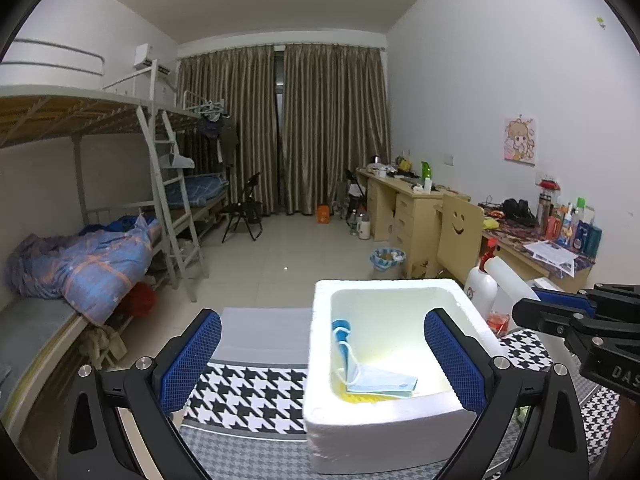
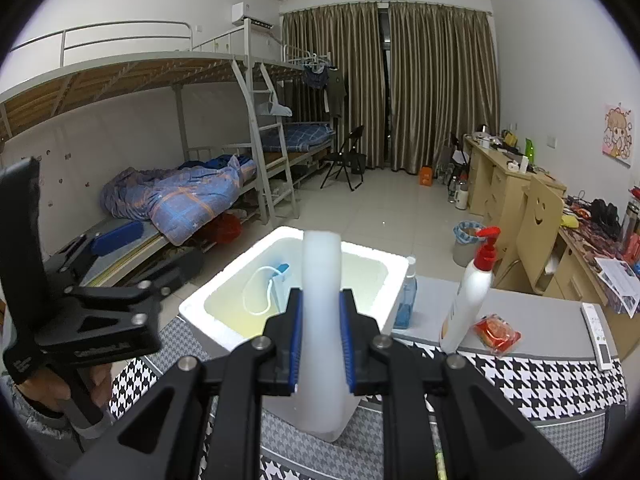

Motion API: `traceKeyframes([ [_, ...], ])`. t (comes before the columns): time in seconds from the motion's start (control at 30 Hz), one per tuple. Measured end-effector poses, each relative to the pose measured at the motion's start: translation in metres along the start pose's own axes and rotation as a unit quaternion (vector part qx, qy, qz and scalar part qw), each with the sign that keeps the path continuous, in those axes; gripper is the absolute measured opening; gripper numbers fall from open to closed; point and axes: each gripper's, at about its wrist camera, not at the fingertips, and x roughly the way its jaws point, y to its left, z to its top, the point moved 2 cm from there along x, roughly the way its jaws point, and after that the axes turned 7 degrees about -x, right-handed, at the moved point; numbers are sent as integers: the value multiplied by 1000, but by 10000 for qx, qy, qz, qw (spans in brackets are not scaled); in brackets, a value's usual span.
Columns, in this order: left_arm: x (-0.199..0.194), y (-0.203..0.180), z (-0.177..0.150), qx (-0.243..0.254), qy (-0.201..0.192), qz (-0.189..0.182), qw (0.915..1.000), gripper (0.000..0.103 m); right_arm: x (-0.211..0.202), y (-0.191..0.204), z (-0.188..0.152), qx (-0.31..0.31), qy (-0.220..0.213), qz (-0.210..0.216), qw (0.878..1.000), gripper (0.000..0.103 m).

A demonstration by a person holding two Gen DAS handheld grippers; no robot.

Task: Organize soft objects
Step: 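Lower the white foam tube into the foam box and open the right gripper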

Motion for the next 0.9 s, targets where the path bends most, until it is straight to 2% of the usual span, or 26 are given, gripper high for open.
traceKeyframes([
  [0.9,-26,40,-11,-131,-108,358,9992,102,51,23,14,-129,420,310,9986,21],
])
